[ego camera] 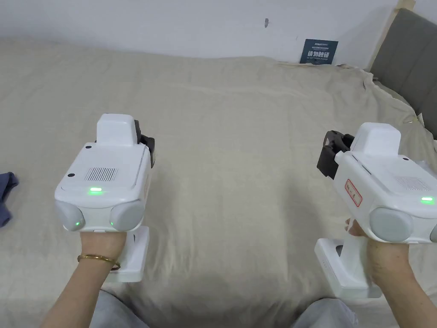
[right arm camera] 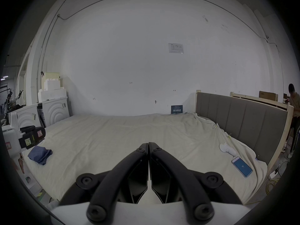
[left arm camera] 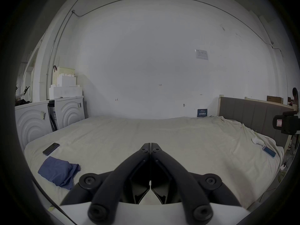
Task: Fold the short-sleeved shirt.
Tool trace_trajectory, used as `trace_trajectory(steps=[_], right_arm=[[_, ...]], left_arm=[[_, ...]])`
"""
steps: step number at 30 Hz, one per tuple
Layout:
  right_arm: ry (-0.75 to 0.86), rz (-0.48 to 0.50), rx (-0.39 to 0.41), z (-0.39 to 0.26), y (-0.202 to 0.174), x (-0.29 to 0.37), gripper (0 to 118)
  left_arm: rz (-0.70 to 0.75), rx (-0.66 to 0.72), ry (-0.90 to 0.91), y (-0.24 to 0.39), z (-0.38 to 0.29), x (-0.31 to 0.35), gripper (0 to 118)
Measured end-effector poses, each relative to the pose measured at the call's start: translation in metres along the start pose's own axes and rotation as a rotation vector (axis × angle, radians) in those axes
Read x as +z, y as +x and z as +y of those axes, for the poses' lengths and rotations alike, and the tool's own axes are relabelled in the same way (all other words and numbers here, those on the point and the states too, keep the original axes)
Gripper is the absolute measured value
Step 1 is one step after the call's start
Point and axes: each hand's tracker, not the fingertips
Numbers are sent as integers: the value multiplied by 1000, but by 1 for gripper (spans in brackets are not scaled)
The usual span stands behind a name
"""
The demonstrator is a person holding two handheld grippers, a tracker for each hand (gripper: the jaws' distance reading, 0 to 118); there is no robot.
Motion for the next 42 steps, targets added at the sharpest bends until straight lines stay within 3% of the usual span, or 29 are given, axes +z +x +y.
trace_trajectory(steps=[42], right_arm=[[-14,15,-18,-15,-5,11,0]], left_arm=[[-30,-26,-45,9,-25,9,0]])
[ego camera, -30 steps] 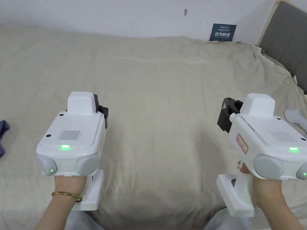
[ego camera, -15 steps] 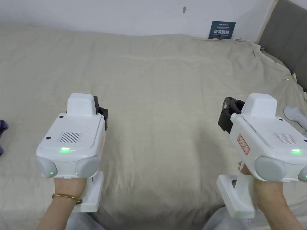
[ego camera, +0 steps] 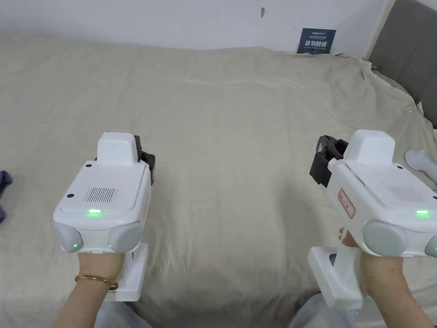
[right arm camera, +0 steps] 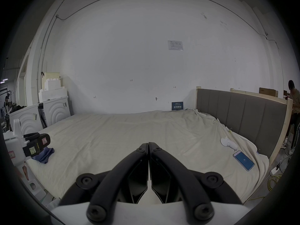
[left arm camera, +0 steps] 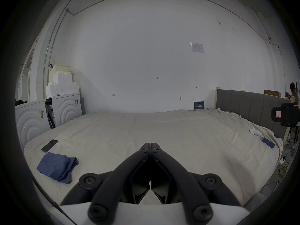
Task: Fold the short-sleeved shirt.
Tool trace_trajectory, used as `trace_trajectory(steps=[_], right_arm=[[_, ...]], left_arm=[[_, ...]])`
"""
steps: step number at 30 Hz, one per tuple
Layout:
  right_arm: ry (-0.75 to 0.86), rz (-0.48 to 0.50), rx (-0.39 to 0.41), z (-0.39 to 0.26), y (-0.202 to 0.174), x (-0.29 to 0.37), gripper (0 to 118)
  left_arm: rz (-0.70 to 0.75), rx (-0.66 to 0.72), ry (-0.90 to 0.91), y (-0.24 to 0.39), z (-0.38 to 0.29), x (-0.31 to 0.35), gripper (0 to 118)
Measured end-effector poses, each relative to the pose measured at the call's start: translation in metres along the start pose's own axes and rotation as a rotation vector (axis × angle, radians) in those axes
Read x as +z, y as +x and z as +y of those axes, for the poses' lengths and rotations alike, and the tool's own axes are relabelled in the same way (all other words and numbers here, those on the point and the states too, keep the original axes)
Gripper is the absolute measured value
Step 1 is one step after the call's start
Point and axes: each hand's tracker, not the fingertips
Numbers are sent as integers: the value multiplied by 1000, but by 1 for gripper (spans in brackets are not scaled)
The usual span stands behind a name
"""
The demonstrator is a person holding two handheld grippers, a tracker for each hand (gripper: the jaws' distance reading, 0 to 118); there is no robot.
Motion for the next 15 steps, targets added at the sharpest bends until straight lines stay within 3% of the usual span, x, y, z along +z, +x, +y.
trace_trajectory(steps=[15], right_arm=[[0,4,2,-1,0,0,0]], left_arm=[[-5,-13,3,3,0,1,0]])
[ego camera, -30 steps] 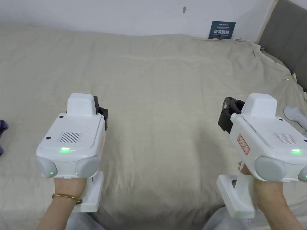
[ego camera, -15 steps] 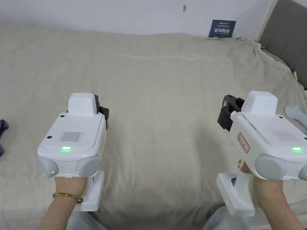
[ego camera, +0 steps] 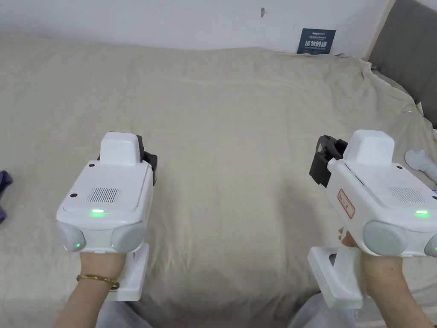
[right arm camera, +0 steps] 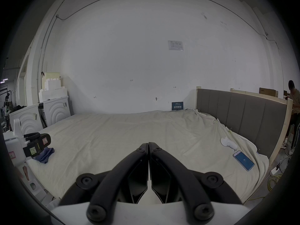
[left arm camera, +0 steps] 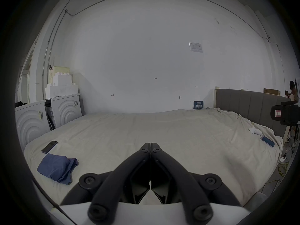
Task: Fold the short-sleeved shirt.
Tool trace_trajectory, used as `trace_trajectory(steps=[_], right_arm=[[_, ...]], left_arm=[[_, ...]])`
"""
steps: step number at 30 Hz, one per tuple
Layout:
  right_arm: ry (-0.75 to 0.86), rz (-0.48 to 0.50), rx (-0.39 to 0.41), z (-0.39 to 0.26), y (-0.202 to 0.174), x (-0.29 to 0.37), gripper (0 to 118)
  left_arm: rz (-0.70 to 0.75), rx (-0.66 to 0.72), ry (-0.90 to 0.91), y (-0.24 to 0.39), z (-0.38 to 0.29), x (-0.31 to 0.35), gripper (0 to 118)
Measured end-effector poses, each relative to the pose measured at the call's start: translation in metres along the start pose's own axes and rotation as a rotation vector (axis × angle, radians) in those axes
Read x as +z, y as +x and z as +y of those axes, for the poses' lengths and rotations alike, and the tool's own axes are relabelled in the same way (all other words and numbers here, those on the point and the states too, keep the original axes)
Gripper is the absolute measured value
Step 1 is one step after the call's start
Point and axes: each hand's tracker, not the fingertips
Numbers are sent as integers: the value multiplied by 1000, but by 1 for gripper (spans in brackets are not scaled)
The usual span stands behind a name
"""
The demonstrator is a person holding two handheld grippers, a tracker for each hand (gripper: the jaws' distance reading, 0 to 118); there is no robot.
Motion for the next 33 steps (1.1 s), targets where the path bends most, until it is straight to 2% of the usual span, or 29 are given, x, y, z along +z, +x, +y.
trace_trajectory(steps=[33], right_arm=[[7,10,3,2,-3,1,0]], left_arm=[[-8,-11,19,3,3,2,0]])
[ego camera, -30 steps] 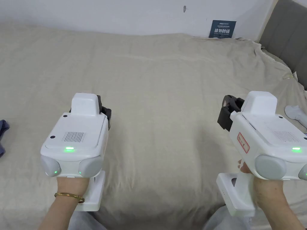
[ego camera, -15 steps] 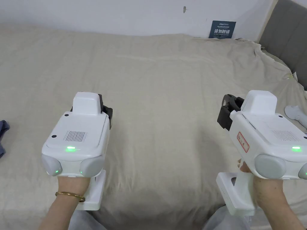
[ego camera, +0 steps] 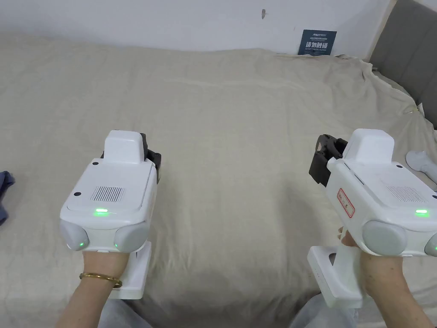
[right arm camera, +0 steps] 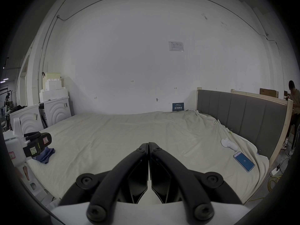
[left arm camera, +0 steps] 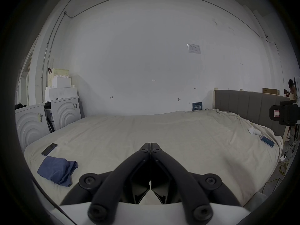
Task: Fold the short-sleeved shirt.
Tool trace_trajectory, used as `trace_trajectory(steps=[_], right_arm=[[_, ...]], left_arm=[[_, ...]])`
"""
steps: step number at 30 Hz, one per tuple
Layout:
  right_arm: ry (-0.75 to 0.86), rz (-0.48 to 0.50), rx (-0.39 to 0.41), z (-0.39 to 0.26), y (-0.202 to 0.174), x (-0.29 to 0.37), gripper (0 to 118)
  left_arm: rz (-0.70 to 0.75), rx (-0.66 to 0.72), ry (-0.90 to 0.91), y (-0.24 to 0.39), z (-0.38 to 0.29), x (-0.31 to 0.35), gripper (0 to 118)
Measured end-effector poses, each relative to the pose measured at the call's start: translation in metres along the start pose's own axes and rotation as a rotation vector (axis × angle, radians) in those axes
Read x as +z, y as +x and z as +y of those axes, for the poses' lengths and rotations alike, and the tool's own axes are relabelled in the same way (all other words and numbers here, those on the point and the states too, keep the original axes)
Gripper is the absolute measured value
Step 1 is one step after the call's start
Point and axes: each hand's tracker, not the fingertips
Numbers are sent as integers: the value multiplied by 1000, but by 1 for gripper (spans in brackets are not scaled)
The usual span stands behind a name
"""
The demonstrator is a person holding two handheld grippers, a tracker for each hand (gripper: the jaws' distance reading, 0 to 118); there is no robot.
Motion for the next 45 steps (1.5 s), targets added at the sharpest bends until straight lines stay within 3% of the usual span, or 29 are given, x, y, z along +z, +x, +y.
trace_trajectory(steps=[16,17,18,19,20,21,22,23,25,31,34,40,45], right_arm=[[-2,0,-6,1,1,-1,0],[0,0,-20,1,2,-1,1],[-1,8,-37,2,3,0,8],[-28,24,-54,4,3,-1,33],[-64,25,-72,7,3,-2,80],[-100,30,-88,9,4,-6,110],[-127,36,-102,12,4,-8,118],[-106,41,-113,15,5,-4,117],[-135,50,-131,20,3,-4,117],[-371,-118,-159,38,-8,-2,117],[-420,-185,-116,38,-17,2,117],[-461,-149,-32,29,-35,13,117],[-560,-124,-79,24,-35,7,117]], left_arm=[[-2,-2,-1,2,-2,0,0],[0,4,2,1,-1,1,6],[1,10,3,2,-1,1,17],[1,18,-6,1,1,1,34],[-8,29,-13,1,2,1,64],[-13,38,-26,0,4,1,83],[-16,41,-44,1,5,0,97],[-15,40,-43,2,5,0,109],[-26,42,-53,3,8,3,118],[-54,130,-150,5,13,7,118],[-5,111,-169,9,8,9,118],[9,93,-209,11,-5,12,118],[16,97,-223,12,-12,16,118]])
